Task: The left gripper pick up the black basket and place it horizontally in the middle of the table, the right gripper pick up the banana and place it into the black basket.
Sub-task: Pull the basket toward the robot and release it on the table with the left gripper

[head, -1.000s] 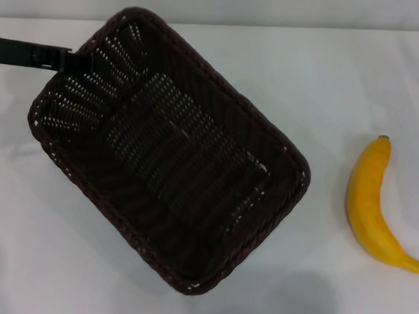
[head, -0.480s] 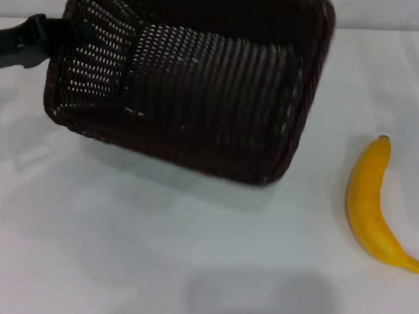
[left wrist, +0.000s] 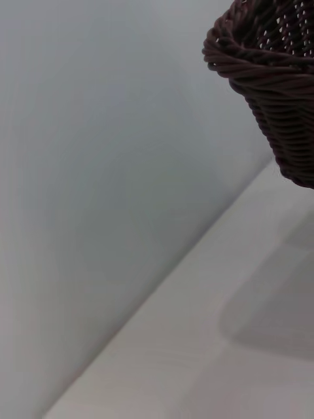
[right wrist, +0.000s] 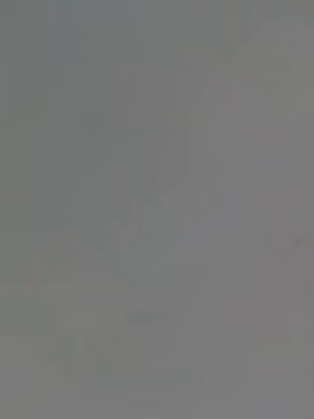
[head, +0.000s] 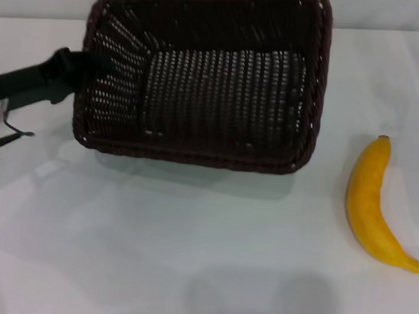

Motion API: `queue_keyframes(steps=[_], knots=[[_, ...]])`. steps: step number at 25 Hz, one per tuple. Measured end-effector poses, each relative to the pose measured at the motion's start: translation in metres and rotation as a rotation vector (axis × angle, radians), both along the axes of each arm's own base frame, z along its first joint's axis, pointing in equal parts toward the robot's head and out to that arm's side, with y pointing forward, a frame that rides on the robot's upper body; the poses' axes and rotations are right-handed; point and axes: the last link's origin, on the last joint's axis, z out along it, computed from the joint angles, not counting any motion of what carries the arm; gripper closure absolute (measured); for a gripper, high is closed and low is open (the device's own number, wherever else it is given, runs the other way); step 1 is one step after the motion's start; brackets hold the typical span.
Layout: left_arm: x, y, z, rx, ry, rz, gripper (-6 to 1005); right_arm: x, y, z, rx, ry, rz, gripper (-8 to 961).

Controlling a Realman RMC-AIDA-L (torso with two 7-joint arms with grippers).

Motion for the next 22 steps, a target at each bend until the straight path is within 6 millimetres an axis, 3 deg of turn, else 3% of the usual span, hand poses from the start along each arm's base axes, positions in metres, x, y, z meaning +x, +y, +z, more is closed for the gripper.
queue_keyframes(steps=[22], knots=[[-0.004,-0.003,-0.031,-0.041,0.000,0.091,708,-0.002,0.006,0.003,0.001,-0.019,-0.005,80]])
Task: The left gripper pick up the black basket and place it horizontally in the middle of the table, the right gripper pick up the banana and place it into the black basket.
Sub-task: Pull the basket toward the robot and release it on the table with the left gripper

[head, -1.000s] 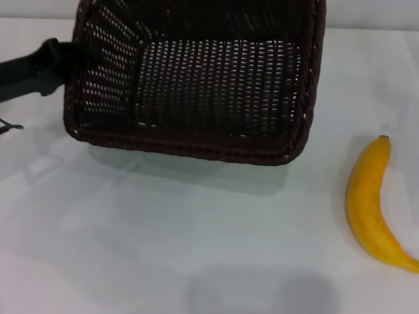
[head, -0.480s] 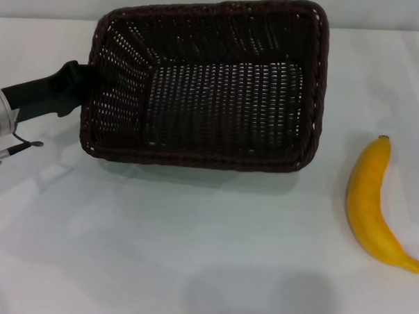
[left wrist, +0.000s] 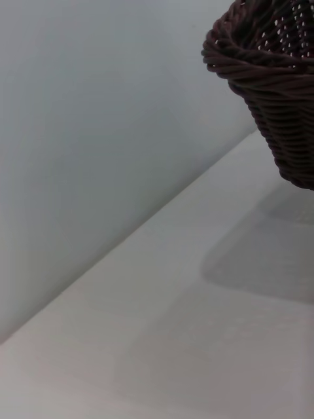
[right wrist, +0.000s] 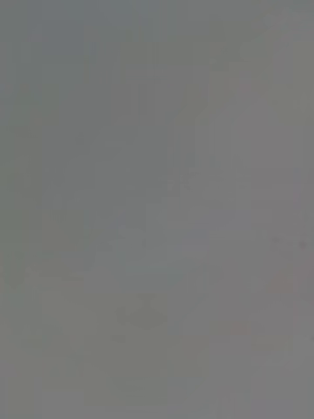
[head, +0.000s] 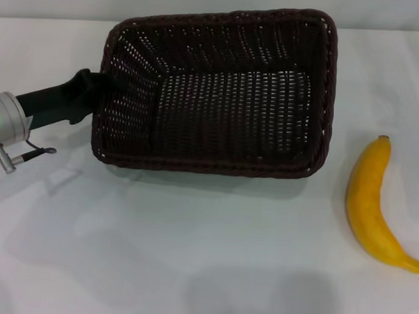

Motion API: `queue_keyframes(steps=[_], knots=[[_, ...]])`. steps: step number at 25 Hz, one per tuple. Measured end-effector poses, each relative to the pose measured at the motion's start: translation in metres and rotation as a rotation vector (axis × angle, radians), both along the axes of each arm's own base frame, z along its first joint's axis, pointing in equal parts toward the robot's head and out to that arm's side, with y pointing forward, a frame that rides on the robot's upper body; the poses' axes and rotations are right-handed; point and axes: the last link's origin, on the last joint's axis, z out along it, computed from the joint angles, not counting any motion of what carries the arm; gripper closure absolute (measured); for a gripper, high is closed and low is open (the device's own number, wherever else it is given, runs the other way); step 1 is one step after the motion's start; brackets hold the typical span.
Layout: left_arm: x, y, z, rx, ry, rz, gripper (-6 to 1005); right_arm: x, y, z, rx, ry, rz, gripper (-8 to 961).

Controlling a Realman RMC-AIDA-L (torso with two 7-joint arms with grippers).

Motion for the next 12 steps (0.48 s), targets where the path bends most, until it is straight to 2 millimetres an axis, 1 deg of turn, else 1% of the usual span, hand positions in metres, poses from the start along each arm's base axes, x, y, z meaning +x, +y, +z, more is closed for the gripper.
queue_keyframes(steps=[11,12], knots=[[0.0011,-0.0032,-0.0053,-0.010,-0.002,-0.008,684,0.0007,-0.0006,-0.0002,-0.001,0.000,-0.002,80],[0.0014,-0.0037,-0.0061,-0.011,-0.003,-0.009,640,0.0007,-0.0006,-0.0002,-0.001,0.000,-0.002,80]])
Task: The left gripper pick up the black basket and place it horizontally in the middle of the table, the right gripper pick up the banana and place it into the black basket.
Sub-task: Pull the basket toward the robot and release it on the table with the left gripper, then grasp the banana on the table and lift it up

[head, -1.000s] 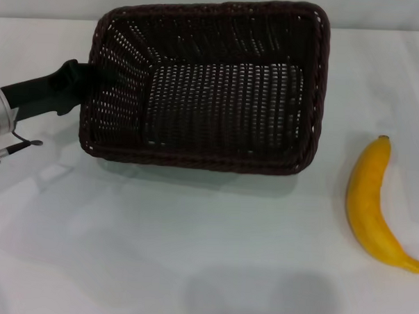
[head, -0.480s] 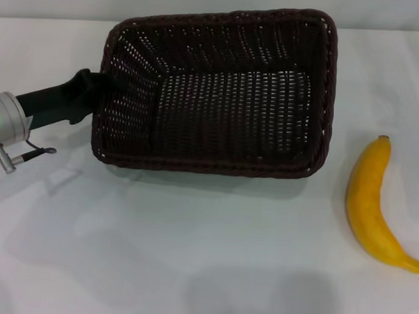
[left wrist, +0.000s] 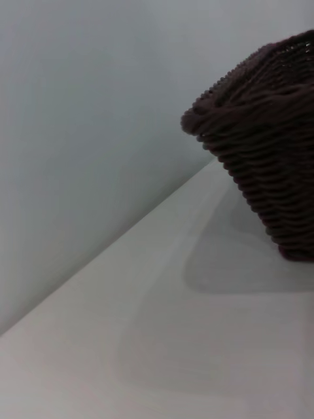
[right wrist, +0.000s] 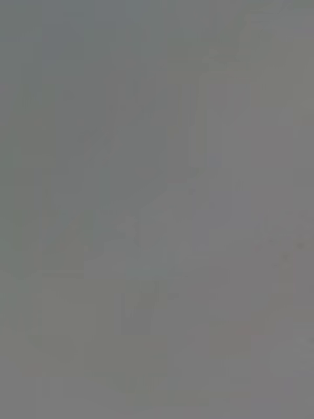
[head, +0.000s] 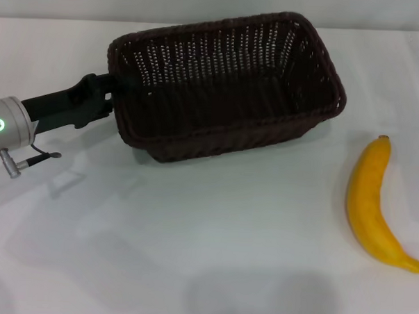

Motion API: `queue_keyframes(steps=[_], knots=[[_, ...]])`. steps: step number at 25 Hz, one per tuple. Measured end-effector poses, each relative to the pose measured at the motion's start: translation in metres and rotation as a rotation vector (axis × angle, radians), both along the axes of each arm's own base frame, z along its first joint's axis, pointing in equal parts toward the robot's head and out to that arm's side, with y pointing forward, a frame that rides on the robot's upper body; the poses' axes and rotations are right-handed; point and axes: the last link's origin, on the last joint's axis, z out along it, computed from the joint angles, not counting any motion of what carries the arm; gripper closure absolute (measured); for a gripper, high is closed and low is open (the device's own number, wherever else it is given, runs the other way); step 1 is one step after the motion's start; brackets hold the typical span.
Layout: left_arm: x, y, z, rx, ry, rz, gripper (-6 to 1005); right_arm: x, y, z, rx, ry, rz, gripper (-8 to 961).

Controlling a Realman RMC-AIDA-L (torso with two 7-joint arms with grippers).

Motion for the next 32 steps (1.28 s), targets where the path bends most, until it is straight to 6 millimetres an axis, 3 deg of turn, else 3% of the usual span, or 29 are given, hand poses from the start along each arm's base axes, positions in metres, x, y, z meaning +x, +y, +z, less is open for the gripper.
queue_keyframes(steps=[4,18,22,27,32], knots=[[0.003,-0.001,-0.001,0.006,0.013,-0.044,465,0.002,-0.002,0.000,0.000,0.004,-0.004,80],[-0.005,-0.017,0.010,0.075,-0.007,-0.102,166,0.005,-0.004,0.002,0.013,0.010,-0.008,80],[-0.019,-0.032,0.023,0.150,-0.045,-0.074,168,0.009,-0.007,0.008,0.046,0.030,-0.026,80],[-0.043,-0.058,0.042,0.372,-0.050,-0.059,171,0.019,-0.019,0.014,0.110,0.087,-0.040,81],[-0.065,-0.079,0.043,0.622,0.075,-0.055,173,0.037,-0.034,0.019,0.143,0.301,-0.068,81]])
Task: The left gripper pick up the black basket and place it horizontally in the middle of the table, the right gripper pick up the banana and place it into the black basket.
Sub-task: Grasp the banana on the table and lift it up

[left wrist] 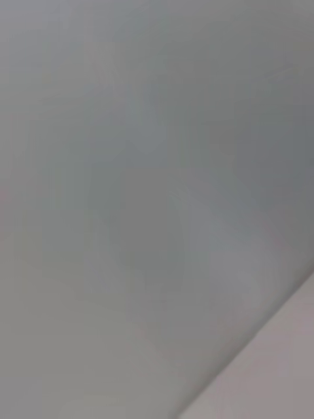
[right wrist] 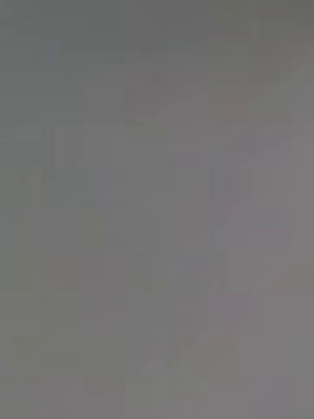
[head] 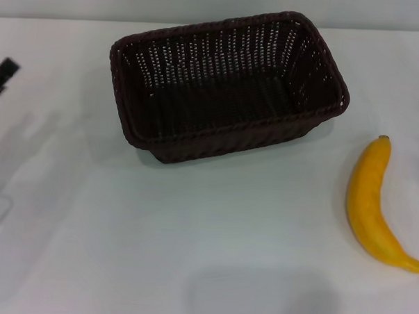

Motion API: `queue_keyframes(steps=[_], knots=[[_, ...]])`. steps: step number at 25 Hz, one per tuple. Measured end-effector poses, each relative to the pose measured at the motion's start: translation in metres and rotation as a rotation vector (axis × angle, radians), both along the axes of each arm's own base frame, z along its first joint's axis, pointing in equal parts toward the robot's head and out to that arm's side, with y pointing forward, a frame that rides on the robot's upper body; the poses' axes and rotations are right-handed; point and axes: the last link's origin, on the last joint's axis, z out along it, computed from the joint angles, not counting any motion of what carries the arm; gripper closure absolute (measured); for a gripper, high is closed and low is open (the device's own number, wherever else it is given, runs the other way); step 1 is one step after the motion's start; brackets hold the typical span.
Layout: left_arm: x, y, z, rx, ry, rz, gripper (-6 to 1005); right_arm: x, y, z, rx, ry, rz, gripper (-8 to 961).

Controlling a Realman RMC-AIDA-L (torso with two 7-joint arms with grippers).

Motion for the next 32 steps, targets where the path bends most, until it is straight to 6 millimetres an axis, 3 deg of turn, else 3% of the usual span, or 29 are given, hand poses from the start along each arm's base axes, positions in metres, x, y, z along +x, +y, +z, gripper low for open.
queue_keyframes(steps=[8,11,15,20,24,27,32], knots=[[-0.016,-0.020,-0.024,0.197,0.227,0.109,178,0.012,-0.008,0.000,-0.012,0.177,0.000,81],[-0.014,-0.023,-0.029,0.255,0.291,0.125,178,0.012,-0.010,0.010,-0.042,0.249,0.058,81],[-0.008,-0.029,-0.030,0.330,0.398,0.101,178,0.002,-0.008,0.033,-0.201,0.218,0.181,81],[-0.015,-0.029,-0.026,0.340,0.453,0.128,179,-0.032,-0.001,0.066,-0.492,0.055,0.364,82],[-0.018,-0.027,-0.021,0.362,0.452,0.155,179,-0.062,-0.005,0.079,-0.645,-0.062,0.468,83],[-0.020,-0.024,-0.016,0.377,0.460,0.165,179,-0.085,-0.011,0.083,-0.746,-0.179,0.453,84],[-0.022,-0.021,-0.015,0.370,0.467,0.185,178,-0.134,-0.030,0.084,-0.861,-0.463,0.261,93]])
